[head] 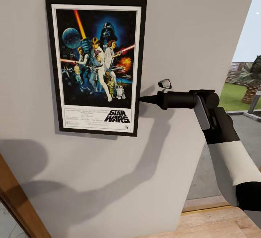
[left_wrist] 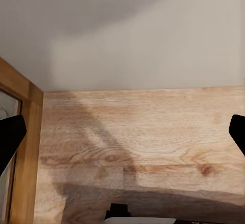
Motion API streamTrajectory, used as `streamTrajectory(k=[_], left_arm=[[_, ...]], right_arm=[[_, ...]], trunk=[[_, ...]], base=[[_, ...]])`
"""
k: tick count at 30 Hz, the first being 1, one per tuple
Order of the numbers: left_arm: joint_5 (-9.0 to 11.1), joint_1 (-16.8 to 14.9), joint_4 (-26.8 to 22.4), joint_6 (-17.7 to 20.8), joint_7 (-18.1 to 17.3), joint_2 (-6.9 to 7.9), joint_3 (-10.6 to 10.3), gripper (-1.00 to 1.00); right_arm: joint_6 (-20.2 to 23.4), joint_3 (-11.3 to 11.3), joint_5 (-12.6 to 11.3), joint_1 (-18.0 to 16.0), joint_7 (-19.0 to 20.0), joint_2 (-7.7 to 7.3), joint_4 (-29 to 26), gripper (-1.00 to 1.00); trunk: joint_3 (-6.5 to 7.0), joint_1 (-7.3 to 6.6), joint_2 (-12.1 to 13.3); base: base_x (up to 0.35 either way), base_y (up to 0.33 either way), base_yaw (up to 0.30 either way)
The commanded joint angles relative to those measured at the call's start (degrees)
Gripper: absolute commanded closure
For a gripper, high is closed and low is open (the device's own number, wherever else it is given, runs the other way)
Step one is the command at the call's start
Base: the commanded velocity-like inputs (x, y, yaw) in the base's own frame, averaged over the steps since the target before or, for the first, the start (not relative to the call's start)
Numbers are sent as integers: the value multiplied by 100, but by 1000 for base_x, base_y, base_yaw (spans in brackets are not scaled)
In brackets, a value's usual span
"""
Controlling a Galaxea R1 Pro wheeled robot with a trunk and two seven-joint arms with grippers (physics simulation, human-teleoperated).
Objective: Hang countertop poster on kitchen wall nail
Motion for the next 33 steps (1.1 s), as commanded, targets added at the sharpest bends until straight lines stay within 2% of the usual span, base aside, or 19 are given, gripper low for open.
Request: streamTrajectory(k=[1,20,21,33], left_arm=[[1,2,-4,-10,0,-2,7,-100],[1,2,-10,-10,1,-2,7,-100],[1,2,-12,-10,1,-2,7,-100],[1,2,-13,-10,1,-2,7,-100]], right_arm=[[39,9,-30,-3,-3,-5,1,100],[39,10,-30,-3,-11,-5,1,100],[39,10,-30,-3,-11,-5,1,-100],[46,1,-23,-3,-19,-5,3,-100]], trunk=[[-2,2,-4],[-2,2,-4],[-2,2,-4],[-2,2,-4]], base=[[0,0,0],[35,0,0],[4,0,0],[0,0,0]])
